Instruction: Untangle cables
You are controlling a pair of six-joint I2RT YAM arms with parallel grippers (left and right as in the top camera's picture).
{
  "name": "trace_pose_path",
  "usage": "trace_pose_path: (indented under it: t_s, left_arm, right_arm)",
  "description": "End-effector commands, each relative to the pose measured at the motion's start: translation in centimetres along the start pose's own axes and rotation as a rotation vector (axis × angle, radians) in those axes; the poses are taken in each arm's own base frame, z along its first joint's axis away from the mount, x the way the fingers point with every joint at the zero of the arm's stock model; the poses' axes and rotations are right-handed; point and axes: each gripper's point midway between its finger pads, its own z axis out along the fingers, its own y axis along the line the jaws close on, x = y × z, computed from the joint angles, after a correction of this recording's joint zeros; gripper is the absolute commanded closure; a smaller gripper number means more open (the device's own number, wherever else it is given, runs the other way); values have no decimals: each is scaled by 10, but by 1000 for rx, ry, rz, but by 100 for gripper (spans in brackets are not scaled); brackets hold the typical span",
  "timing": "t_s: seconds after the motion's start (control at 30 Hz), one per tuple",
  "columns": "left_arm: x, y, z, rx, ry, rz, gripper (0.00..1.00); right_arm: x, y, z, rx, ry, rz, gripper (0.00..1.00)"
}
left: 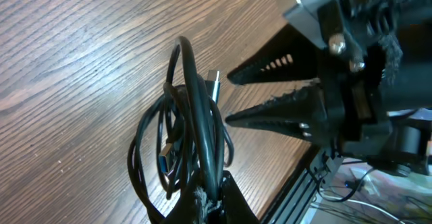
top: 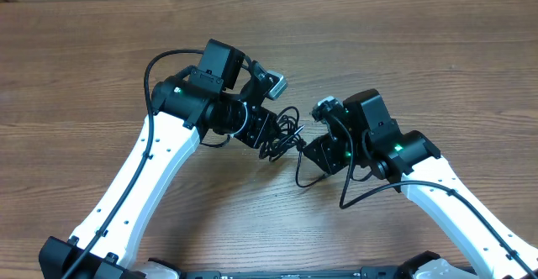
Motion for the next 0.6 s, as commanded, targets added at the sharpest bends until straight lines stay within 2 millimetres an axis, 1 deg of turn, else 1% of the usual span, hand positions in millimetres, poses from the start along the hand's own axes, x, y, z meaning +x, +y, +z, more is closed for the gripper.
trace_pose_path:
  t_s: [0.0, 0.1, 0.37, 0.4, 0.5, 0.57]
  left_arm:
    - [-7, -24, -8, 114, -37, 67, 96]
    - [-8, -39, -11, 203, -47, 97, 96]
    - [-7, -38, -12, 208, -47, 83, 96]
    - [-8, -37, -12, 207, -48, 81, 96]
    - [-9, -35, -15, 216, -56, 64, 96]
    - [-10, -36, -19, 247, -68, 52, 96]
  right_arm:
    - [-6, 6, 0, -11, -24, -155, 63]
    - [-11, 12, 1, -19, -40, -174, 63]
    - [-24, 28, 3, -42, -93, -234, 63]
    - [-24, 29, 4, -44, -93, -236, 64]
    - [-23, 29, 4, -44, -92, -237, 80]
    - [-24, 28, 4, -39, -93, -237, 94]
